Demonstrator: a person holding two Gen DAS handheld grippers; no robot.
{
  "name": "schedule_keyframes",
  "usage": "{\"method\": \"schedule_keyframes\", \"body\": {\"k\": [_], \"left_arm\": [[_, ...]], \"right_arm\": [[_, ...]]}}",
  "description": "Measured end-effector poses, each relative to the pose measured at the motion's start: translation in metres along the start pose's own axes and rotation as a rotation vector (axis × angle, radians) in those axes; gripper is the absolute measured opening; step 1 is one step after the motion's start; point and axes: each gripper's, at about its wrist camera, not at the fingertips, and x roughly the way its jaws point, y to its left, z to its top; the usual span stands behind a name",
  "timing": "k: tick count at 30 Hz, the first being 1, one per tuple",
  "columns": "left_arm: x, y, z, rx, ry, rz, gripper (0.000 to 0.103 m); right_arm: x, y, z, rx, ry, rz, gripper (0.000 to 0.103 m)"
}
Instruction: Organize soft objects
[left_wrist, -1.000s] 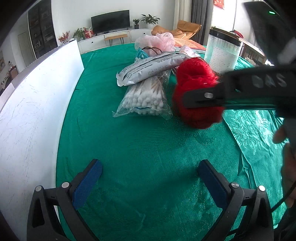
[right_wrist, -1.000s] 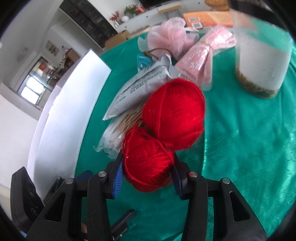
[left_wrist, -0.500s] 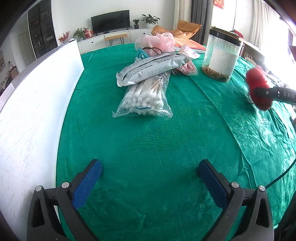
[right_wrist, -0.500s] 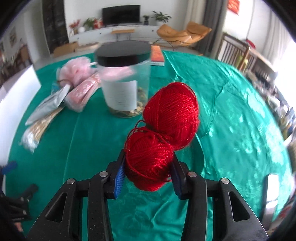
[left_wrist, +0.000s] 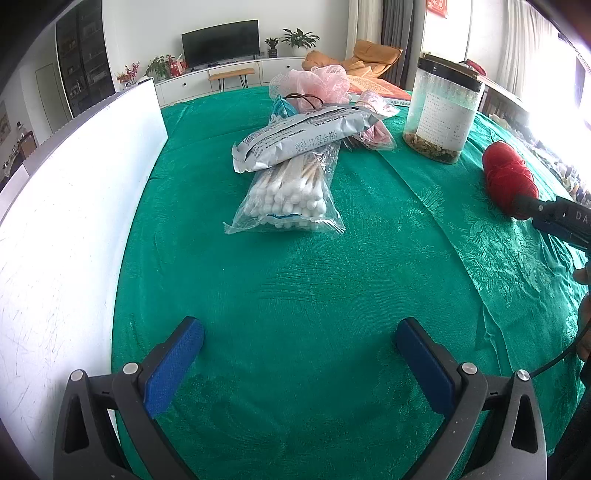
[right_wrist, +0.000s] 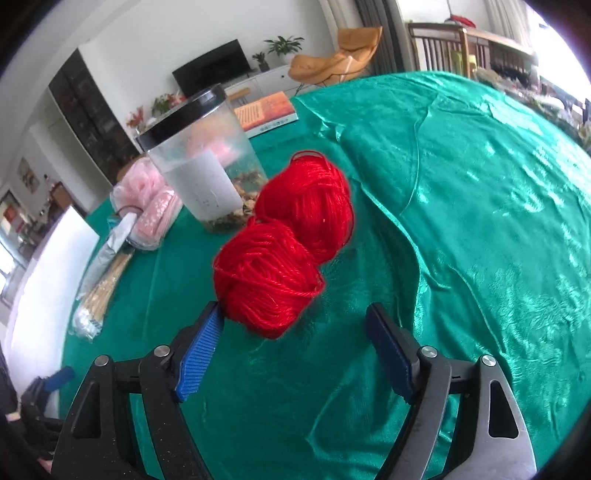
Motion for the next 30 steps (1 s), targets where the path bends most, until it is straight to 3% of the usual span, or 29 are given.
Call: {"method": "schedule_keyframes", "body": {"k": [11,18,22,26,30], "left_arm": [[0.000,0.000,0.000,0.000,0.000,0.000,0.103],[0.000,0.000,0.000,0.000,0.001,0.002,0.103],[-0.001,-0.004,0.006,0.004,0.081,0.006,0.103],[-0.025,-0.014,0.023,0.036,0.077,-0.048,0.103],[-0.050,-0.021,0.059,0.097,0.062,-0.105,0.103]], "right_arm": [[0.016,0.035,-0.015,-0.216,0.042,-0.180,0.088],[0.016,0.033,-0.015,-0.219,0.046,-0.175,0.090],[0.016,0.034,-0.015,-0.219,0.046,-0.175,0.090],[0.016,0.035,-0.015,-0.219,0.046,-0.175,0.090],[0.016,0.034,-0.015,-0.219,0.046,-0.175,0.090]]}}
